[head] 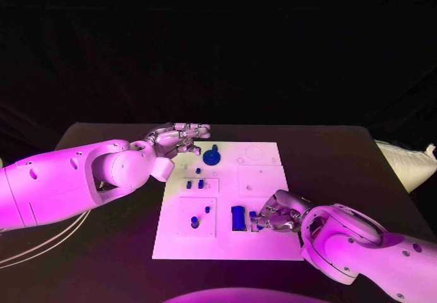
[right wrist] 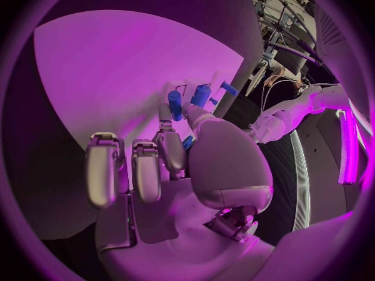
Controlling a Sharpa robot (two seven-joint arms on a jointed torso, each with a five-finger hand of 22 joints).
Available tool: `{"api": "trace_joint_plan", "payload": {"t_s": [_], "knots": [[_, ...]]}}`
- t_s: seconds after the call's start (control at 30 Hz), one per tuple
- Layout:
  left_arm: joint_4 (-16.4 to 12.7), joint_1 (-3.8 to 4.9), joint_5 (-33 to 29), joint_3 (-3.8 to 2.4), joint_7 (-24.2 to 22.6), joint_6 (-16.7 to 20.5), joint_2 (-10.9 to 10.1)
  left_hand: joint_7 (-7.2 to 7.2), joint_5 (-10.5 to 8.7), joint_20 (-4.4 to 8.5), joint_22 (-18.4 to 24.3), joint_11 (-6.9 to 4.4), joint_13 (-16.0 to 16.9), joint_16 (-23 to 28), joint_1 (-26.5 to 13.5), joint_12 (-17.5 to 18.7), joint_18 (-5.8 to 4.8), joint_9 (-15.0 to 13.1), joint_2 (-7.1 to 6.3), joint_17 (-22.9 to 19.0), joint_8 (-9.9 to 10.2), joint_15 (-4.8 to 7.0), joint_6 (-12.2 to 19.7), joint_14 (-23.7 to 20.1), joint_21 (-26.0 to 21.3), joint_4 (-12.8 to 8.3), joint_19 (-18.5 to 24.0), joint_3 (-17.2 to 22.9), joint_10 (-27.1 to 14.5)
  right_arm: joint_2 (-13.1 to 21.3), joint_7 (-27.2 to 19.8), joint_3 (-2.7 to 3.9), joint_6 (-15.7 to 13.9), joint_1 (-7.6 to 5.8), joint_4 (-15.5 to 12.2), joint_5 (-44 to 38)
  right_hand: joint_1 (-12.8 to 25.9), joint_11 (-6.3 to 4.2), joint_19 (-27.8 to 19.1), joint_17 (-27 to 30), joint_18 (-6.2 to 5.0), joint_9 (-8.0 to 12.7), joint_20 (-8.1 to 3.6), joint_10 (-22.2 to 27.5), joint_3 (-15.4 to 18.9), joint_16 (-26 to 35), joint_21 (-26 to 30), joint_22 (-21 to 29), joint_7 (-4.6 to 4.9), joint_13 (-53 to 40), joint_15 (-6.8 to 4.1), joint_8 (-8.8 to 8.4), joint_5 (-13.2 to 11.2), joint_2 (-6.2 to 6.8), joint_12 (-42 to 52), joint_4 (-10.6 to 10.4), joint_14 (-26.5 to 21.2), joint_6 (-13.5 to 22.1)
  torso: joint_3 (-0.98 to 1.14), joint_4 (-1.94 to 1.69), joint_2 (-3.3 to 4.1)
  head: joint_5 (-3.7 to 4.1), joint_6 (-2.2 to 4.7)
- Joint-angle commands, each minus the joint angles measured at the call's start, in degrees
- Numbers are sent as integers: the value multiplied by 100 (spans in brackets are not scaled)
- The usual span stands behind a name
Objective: Assemble the parts on the task board
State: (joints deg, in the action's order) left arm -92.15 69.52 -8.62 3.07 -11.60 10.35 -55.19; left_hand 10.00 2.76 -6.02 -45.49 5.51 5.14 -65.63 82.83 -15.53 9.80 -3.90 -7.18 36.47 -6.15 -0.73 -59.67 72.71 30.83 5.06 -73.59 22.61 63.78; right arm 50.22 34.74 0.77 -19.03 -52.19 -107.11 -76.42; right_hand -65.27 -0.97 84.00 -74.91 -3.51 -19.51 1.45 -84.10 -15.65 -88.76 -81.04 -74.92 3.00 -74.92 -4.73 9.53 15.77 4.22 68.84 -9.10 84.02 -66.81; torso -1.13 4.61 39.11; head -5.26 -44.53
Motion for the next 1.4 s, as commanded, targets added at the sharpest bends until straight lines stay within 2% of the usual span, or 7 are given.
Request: {"api": "trace_joint_plan", "payload": {"t_s": [0.03,0.4,0.6,0.77,1.2,1.3,1.4], "knots": [[-20,3,23,-4,-7,-119,2,9,30,-17,10,12,5,29,-57,-24,57,2,10,-5,-16,6,45,-50,-29,1,31,18,-45,-17,49,-8,248,9,9,-128,67,-42,112,-1349,47,-16,-52,-63,86,-8,-8,-170,3,-342,-37,-17,66,20,-31,-29,562,-37,-2,2,2,-6,-1],[-19,3,25,-4,10,-133,-1,9,30,-17,10,12,5,29,-57,-24,57,2,10,-5,-16,6,45,-50,-29,1,31,18,-45,-45,30,-8,343,9,-16,-165,198,-70,136,-1389,59,-91,-68,-74,443,-36,-43,-228,-33,-301,-58,17,155,7,-112,-217,571,-117,4,2,1,-13,-5],[-15,3,26,-4,16,-138,-4,9,30,-17,10,12,5,29,-57,-24,57,2,10,-5,-16,6,45,-50,-29,1,31,18,-45,-25,14,-9,272,9,-55,-258,441,-123,149,-1396,65,-187,-105,-128,860,-41,-60,-257,-97,-380,-102,101,298,-5,24,-533,572,-237,7,9,2,-25,-1],[-9,3,26,-4,17,-142,-3,9,30,-17,10,12,5,29,-57,-24,57,2,10,-5,-16,6,45,-50,-29,1,31,18,-45,-7,2,-9,193,9,-82,-288,610,-130,150,-1398,65,-241,-120,-135,1180,-42,-58,-259,-107,-391,-113,118,159,-31,26,-748,573,-227,9,3,2,-23,-4],[11,3,26,-3,19,-150,9,13,31,-19,12,16,5,33,-75,-34,56,3,6,-24,-17,1,53,-61,-35,0,35,17,-59,80,-9,-8,125,10,-124,-355,586,-133,151,-1400,65,-265,-123,-138,1276,-43,-59,-263,-111,-399,-114,123,128,-74,31,-732,573,-218,8,9,0,-23,2],[14,3,26,-3,19,-151,12,13,31,-19,12,16,5,33,-75,-34,56,3,6,-24,-17,1,53,-61,-35,0,35,17,-59,106,-22,-8,133,10,-122,-352,324,-135,148,-1395,64,-292,-126,-136,1312,-40,-54,-258,-111,-400,-119,127,117,-91,22,-621,572,-202,7,12,2,-18,8],[20,2,27,-3,16,-150,15,13,31,-19,12,16,5,33,-75,-34,56,3,6,-24,-17,1,53,-61,-35,0,35,17,-59,124,-37,-8,116,10,-111,-344,-41,-132,140,-1383,61,-319,-125,-127,1342,-31,-40,-243,-103,-396,-114,127,-105,-80,0,-431,570,-178,6,9,1,-11,17]]}}
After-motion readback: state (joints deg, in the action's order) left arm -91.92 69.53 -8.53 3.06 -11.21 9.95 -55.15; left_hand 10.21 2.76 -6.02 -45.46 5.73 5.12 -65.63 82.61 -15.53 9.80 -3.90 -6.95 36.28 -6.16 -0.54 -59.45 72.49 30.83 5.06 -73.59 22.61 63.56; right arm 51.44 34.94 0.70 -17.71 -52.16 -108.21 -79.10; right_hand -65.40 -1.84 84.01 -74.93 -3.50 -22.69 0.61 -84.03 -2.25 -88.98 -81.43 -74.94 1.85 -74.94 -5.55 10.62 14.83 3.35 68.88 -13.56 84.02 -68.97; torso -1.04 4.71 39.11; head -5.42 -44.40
